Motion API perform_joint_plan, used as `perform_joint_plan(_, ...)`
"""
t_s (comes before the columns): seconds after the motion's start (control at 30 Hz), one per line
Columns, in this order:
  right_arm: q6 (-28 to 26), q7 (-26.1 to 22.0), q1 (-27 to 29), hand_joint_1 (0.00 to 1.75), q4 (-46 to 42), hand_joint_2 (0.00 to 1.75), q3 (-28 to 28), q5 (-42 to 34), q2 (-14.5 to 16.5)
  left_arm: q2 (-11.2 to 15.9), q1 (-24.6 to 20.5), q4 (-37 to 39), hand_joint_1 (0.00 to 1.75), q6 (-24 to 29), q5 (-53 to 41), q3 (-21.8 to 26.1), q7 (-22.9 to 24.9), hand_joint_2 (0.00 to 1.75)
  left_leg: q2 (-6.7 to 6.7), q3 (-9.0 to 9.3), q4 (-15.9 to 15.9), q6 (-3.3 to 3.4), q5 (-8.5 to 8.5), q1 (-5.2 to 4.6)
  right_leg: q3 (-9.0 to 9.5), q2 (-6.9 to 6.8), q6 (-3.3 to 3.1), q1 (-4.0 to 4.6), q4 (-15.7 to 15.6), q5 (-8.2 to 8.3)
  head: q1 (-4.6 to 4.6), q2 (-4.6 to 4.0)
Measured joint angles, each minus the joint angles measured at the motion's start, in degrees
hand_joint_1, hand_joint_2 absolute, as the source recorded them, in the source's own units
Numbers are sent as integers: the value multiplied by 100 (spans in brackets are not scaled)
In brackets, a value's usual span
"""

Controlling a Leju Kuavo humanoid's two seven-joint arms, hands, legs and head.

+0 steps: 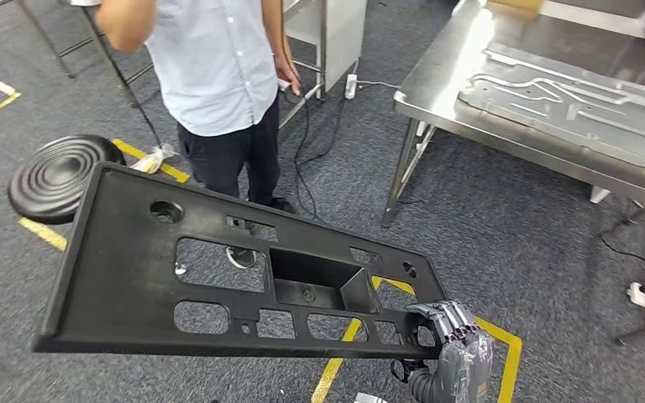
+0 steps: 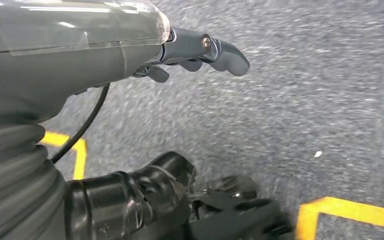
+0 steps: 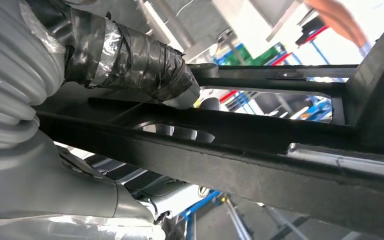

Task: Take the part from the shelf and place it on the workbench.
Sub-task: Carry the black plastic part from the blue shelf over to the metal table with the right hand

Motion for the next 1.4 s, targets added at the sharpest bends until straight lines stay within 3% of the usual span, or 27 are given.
perform_joint_plan(0.07,0,7,-31,175,17,175,8,-17,-3,9,-9,0,0,0,5,4,12,175,-187,157,-404,32,124,10,-43,117,61,2,53,-22,1,0)
perform_joint_plan(0.1,0,9,-43,175,23,175,13,-26,-5,12,-16,0,0,0,8,7,21,175,-205,169,-431,52,105,1,-65,168,96,-3,60,-18,1,0)
perform_joint_plan(0.17,-1,12,-48,175,29,175,18,-34,-17,19,-31,0,0,1,13,9,48,175,-92,186,-462,116,135,-3,-88,206,159,-25,65,-12,1,0)
perform_joint_plan(0.23,-2,13,-66,175,35,175,20,-43,-37,26,-35,0,0,4,15,11,84,175,37,207,-511,188,163,10,-199,-39,216,-20,294,-154,16,0)
perform_joint_plan(0.3,-2,13,-99,175,52,175,33,-52,-55,29,-25,0,0,6,14,14,109,175,175,215,-527,233,160,6,-513,-339,267,-21,919,-480,33,0)
perform_joint_plan(0.37,-2,19,-113,175,78,175,49,-66,-74,35,-12,0,0,7,16,19,136,175,331,217,-526,242,142,-3,-826,-419,303,-46,1510,-677,32,0)
perform_joint_plan(0.4,-2,24,-113,175,91,175,53,-72,-85,38,-10,0,0,7,16,22,152,175,408,224,-526,239,130,-4,-858,-437,309,-54,1560,-630,31,0)
perform_joint_plan(0.47,-1,34,-118,175,111,175,59,-82,-104,40,-17,0,0,7,16,24,188,175,536,262,-526,220,100,-5,-579,-531,284,-51,1024,-279,31,0)
perform_joint_plan(0.5,0,37,-128,175,117,175,67,-86,-112,40,-20,0,0,8,17,25,202,175,591,287,-526,202,81,-9,-368,-678,249,-27,625,-128,31,0)
perform_joint_plan(0.57,-1,40,-162,175,126,175,97,-99,-128,41,-23,0,0,8,22,28,224,175,695,329,-526,146,46,-31,-108,-890,168,41,103,18,30,0)
perform_joint_plan(0.6,-1,42,-177,175,129,175,112,-108,-135,42,-28,0,0,9,26,29,233,175,748,346,-534,115,35,-41,-90,-921,138,71,37,3,30,0)
perform_joint_plan(0.67,-2,49,-184,175,135,175,129,-122,-144,44,-44,1,0,9,33,33,249,175,832,391,-566,49,14,-51,-89,-782,84,59,-2,24,27,0)
perform_joint_plan(0.73,-2,54,-189,175,139,175,140,-130,-149,46,-56,1,0,10,34,35,257,175,664,373,-431,-1,-118,-47,-44,-653,21,12,-83,65,22,0)
perform_joint_plan(0.8,-2,55,-208,175,147,175,161,-134,-152,48,-51,0,0,10,36,40,268,175,358,117,155,-19,-445,-37,-14,-529,-25,-3,-121,83,15,0)
perform_joint_plan(0.87,-2,61,-222,175,167,175,185,-143,-160,49,-32,0,0,10,43,53,298,175,236,-250,856,-27,-696,-33,-9,-377,-48,7,-111,74,13,0)
perform_joint_plan(0.9,-2,67,-225,175,180,175,192,-150,-167,50,-21,0,0,11,46,61,317,175,222,-343,986,-30,-667,-33,-5,-292,-54,10,-100,67,13,0)
perform_joint_plan(0.93,-2,76,-229,175,194,175,199,-159,-175,51,-14,0,0,13,50,69,338,175,213,-342,907,-28,-532,-33,0,-204,-52,10,-85,58,13,0)
perform_joint_plan(0.97,-2,84,-236,175,205,175,206,-166,-182,55,-11,0,0,14,52,75,356,175,180,-245,625,-20,-314,-31,6,-120,-44,8,-66,47,13,0)
perform_joint_plan(1.0,-2,91,-245,175,214,175,216,-171,-189,61,-10,0,0,15,52,80,371,175,68,-107,245,-6,-90,-25,7,-43,-29,3,-45,32,13,0)
perform_joint_plan(1.07,-1,98,-276,175,228,175,245,-174,-197,73,-15,0,0,15,51,95,390,175,-182,117,-347,24,145,-9,-22,88,24,7,15,1,15,0)
perform_joint_plan(1.1,-1,99,-289,175,233,175,258,-175,-200,77,-24,0,0,15,50,102,395,175,-260,162,-464,43,157,-12,-44,146,60,3,27,-3,15,0)
perform_joint_plan(1.17,-2,101,-300,175,238,175,271,-175,-204,79,-47,0,0,15,49,110,397,175,-227,182,-477,71,143,-35,-71,222,111,-11,20,6,13,0)
perform_joint_plan(1.33,-2,105,-300,175,238,175,272,-175,-213,84,-54,0,0,15,52,112,399,175,-167,193,-501,108,160,-33,-77,283,152,-15,3,21,14,0)
perform_joint_plan(1.4,-2,105,-323,175,244,175,277,-175,-231,86,-47,1,0,15,52,115,399,175,44,238,-568,184,175,-8,-403,-37,220,-17,636,-294,34,0)
